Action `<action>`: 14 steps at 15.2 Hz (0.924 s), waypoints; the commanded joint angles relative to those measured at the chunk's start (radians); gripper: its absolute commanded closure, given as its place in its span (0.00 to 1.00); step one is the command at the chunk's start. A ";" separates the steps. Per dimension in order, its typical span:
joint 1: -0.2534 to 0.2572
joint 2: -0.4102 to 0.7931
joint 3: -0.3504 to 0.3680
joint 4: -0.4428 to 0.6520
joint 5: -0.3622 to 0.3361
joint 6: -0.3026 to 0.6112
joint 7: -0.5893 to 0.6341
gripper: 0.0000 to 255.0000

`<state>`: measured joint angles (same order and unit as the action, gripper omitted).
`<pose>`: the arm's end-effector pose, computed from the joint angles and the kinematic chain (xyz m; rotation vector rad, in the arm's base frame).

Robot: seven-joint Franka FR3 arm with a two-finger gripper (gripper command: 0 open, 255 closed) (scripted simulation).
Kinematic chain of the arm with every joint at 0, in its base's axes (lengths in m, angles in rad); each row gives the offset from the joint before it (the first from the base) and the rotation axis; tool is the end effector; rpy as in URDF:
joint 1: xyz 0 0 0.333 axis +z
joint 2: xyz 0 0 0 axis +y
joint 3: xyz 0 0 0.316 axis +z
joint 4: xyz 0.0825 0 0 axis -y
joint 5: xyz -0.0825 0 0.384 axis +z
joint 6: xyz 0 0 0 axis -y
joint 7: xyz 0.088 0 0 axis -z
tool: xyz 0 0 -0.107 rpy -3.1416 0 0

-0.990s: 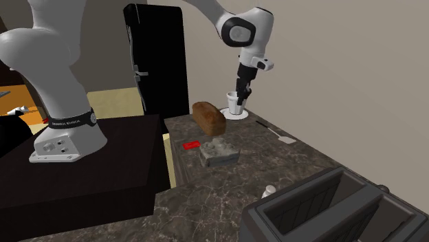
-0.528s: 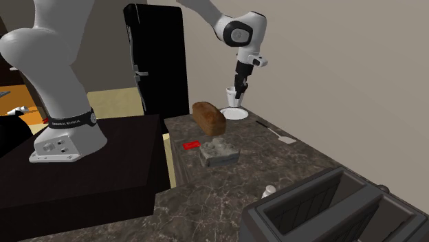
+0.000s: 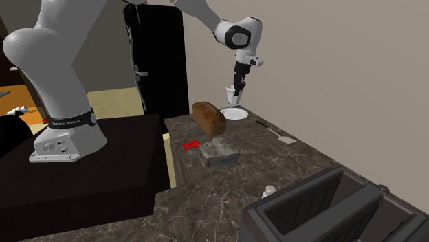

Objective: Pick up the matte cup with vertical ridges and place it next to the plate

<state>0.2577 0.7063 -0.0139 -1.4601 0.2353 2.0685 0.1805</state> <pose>0.6856 0.1848 0.2588 -2.9666 0.0840 0.2016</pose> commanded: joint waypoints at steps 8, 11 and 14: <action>-0.001 0.072 0.005 -0.002 0.008 0.073 -0.015 1.00; -0.001 0.098 0.006 0.001 0.011 0.097 -0.021 1.00; -0.002 0.126 0.008 0.005 0.013 0.119 -0.026 1.00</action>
<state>0.2562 0.8211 -0.0064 -1.4586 0.2474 2.1801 0.1566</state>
